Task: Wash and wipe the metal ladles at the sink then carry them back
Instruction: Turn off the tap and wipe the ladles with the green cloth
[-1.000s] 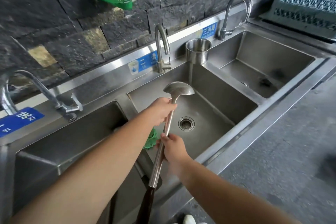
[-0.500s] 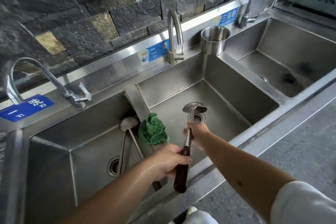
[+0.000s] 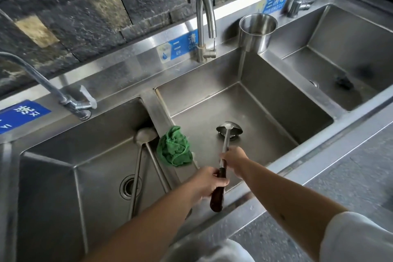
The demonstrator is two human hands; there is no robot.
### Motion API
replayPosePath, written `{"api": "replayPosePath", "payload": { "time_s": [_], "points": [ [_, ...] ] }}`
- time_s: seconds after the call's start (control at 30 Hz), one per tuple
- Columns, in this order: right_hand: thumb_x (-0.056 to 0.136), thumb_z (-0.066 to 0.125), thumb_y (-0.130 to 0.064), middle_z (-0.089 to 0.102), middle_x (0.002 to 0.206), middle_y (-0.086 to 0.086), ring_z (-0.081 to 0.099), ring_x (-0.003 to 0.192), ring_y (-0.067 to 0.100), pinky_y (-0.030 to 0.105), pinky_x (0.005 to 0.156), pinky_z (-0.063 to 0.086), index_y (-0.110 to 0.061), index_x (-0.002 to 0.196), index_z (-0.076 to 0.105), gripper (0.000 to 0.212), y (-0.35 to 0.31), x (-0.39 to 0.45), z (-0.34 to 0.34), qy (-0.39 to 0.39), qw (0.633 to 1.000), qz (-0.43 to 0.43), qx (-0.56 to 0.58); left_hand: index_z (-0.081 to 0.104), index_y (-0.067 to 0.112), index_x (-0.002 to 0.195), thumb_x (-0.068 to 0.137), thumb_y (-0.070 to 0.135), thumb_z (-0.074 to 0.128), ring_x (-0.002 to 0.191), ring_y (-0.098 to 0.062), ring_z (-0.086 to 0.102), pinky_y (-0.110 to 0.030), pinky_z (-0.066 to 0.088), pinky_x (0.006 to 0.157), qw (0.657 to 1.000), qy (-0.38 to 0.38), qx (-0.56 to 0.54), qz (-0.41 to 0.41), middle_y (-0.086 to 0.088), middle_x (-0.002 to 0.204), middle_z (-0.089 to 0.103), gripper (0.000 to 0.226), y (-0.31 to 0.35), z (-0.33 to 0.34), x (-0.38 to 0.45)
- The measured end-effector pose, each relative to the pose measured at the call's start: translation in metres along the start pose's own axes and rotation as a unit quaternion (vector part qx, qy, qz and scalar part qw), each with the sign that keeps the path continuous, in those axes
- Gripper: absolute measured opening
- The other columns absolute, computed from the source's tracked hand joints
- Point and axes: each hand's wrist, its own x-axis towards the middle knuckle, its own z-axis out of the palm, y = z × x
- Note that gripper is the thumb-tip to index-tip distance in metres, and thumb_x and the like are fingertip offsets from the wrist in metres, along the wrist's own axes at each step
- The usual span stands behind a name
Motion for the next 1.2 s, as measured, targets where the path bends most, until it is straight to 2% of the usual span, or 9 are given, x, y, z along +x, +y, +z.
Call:
{"api": "replayPosePath", "payload": {
  "time_s": [0.07,0.2,0.27,0.4,0.57,0.77,0.9,1.07,1.2],
  "points": [
    [0.079,0.067,-0.009,0.069,0.085,0.014,0.068,0.077,0.030,0.048,0.079,0.059,-0.009,0.089,0.063,0.010,0.002,0.002,-0.001,-0.006,1.000,-0.004,-0.018,0.067,0.009,0.095,0.076,0.021,0.075,0.090,-0.030,0.070,-0.044,0.054,0.087,0.997,-0.001,0.071,0.019,-0.008,0.086,0.068,0.024,-0.001,0.001,0.004],
    [0.084,0.068,-0.006,0.063,0.104,0.010,0.068,0.094,0.030,0.040,0.084,0.058,-0.009,0.140,0.047,0.059,0.000,-0.011,0.001,-0.037,0.996,-0.011,-0.081,0.057,0.013,0.077,0.075,0.019,0.071,0.073,-0.021,0.061,-0.030,0.049,0.067,0.971,-0.005,0.232,0.054,-0.001,0.072,0.058,0.015,-0.012,0.002,0.008],
    [0.086,0.067,-0.008,0.060,0.119,0.013,0.065,0.102,0.028,0.034,0.085,0.055,-0.007,0.144,0.041,0.063,0.000,-0.019,0.002,-0.051,0.987,-0.023,-0.150,0.052,0.018,0.073,0.077,0.021,0.066,0.073,-0.019,0.058,-0.025,0.042,0.060,0.951,0.037,0.298,0.067,0.001,0.073,0.057,0.015,-0.019,0.005,0.008],
    [0.086,0.066,-0.015,0.061,0.122,0.012,0.062,0.101,0.024,0.029,0.080,0.052,-0.007,0.137,0.048,0.054,0.000,-0.025,0.005,-0.036,0.975,-0.036,-0.218,0.060,0.017,0.102,0.081,0.029,0.060,0.095,-0.026,0.063,-0.035,0.050,0.079,0.914,0.104,0.379,0.105,-0.007,0.100,0.066,0.024,-0.029,0.009,0.005],
    [0.091,0.059,-0.034,0.052,0.138,0.013,0.055,0.121,0.029,0.035,0.096,0.047,-0.010,0.140,0.043,0.057,-0.019,-0.037,0.013,-0.019,0.947,-0.089,-0.308,0.054,0.021,0.134,0.091,0.034,0.058,0.109,-0.018,0.060,-0.031,0.049,0.093,0.939,0.122,0.287,0.144,-0.004,0.120,0.064,0.045,-0.038,-0.018,-0.008],
    [0.093,0.054,-0.042,0.047,0.144,0.005,0.043,0.130,0.028,0.038,0.108,0.037,-0.014,0.142,0.043,0.057,-0.059,-0.062,0.057,0.021,0.920,-0.269,-0.285,0.058,0.012,0.127,0.099,0.026,0.047,0.109,-0.009,0.059,-0.015,0.044,0.081,0.959,0.194,0.146,0.146,-0.004,0.126,0.063,0.033,-0.065,-0.075,-0.035],
    [0.086,0.054,-0.056,0.035,0.150,0.001,0.032,0.134,0.025,0.043,0.110,0.035,-0.024,0.145,0.036,0.070,-0.078,-0.079,0.094,0.024,0.854,-0.372,-0.364,0.060,0.010,0.125,0.098,0.018,0.050,0.108,-0.010,0.059,-0.012,0.040,0.076,0.954,0.259,0.099,0.113,-0.006,0.125,0.064,0.030,-0.095,-0.113,-0.042],
    [0.081,0.051,-0.071,-0.015,0.163,-0.002,-0.017,0.148,0.035,0.061,0.117,0.011,-0.044,0.151,0.002,0.091,-0.089,-0.063,0.121,-0.006,0.776,-0.354,-0.522,0.063,0.019,0.122,0.094,0.025,0.053,0.109,-0.019,0.062,-0.027,0.049,0.091,0.954,0.283,0.089,0.044,-0.004,0.121,0.067,0.031,-0.130,-0.157,-0.030],
    [0.084,0.052,-0.067,-0.011,0.164,-0.004,-0.015,0.149,0.032,0.059,0.116,0.023,-0.046,0.150,0.004,0.084,-0.089,-0.043,0.148,-0.025,0.773,-0.329,-0.542,0.062,0.014,0.124,0.092,0.023,0.055,0.114,-0.021,0.059,-0.025,0.044,0.094,0.955,0.283,0.091,-0.005,-0.007,0.124,0.064,0.034,-0.159,-0.200,-0.011]
  ]
}}
